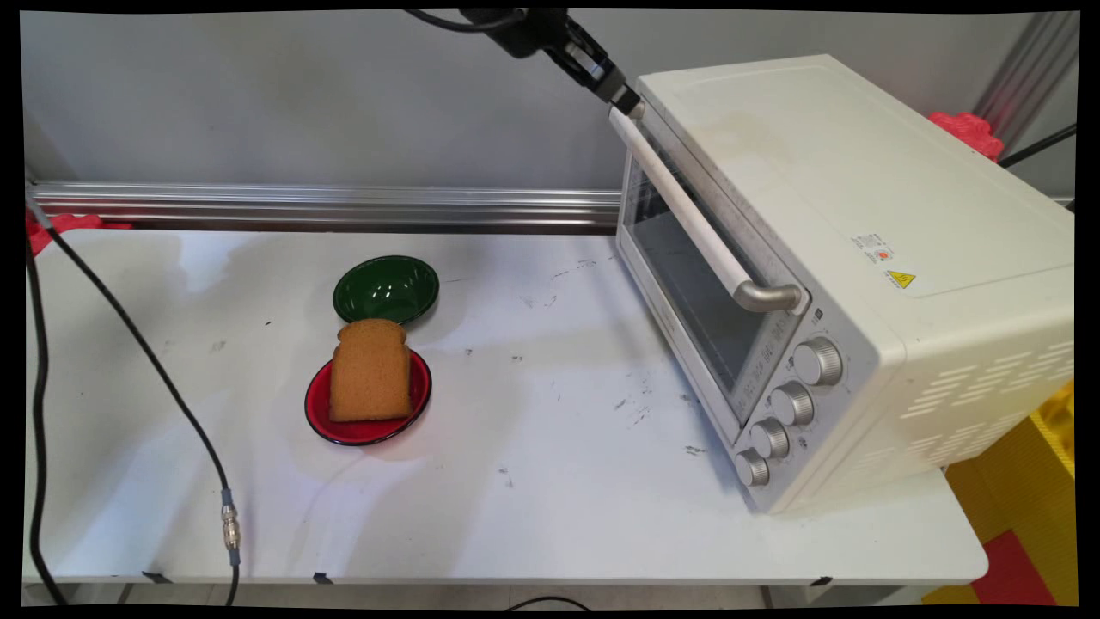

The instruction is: Open the oven

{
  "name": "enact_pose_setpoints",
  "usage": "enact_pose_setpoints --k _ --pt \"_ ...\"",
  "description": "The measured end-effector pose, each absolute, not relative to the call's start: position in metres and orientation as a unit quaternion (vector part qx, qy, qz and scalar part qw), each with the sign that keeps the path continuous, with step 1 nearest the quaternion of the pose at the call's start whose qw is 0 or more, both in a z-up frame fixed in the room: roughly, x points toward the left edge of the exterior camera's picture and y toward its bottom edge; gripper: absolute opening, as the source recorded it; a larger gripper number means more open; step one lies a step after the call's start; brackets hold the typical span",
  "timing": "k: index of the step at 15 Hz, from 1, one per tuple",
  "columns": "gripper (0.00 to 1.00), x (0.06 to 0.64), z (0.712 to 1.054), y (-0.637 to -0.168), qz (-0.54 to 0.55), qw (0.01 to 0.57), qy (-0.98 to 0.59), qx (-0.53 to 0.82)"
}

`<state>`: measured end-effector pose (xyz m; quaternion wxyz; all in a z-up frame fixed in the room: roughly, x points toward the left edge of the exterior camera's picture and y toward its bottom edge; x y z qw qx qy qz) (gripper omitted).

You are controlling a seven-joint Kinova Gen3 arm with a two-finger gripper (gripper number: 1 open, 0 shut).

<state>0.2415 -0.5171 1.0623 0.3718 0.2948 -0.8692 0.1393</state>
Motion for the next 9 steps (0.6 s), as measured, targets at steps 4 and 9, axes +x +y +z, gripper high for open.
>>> enact_pose_setpoints --k 4,9 --pt "0.0 0.229 1.049 -0.528 0.142 0.374 -0.869 0.292" --pt "0.0 0.216 1.038 -0.535 0.141 0.377 -0.872 0.28"
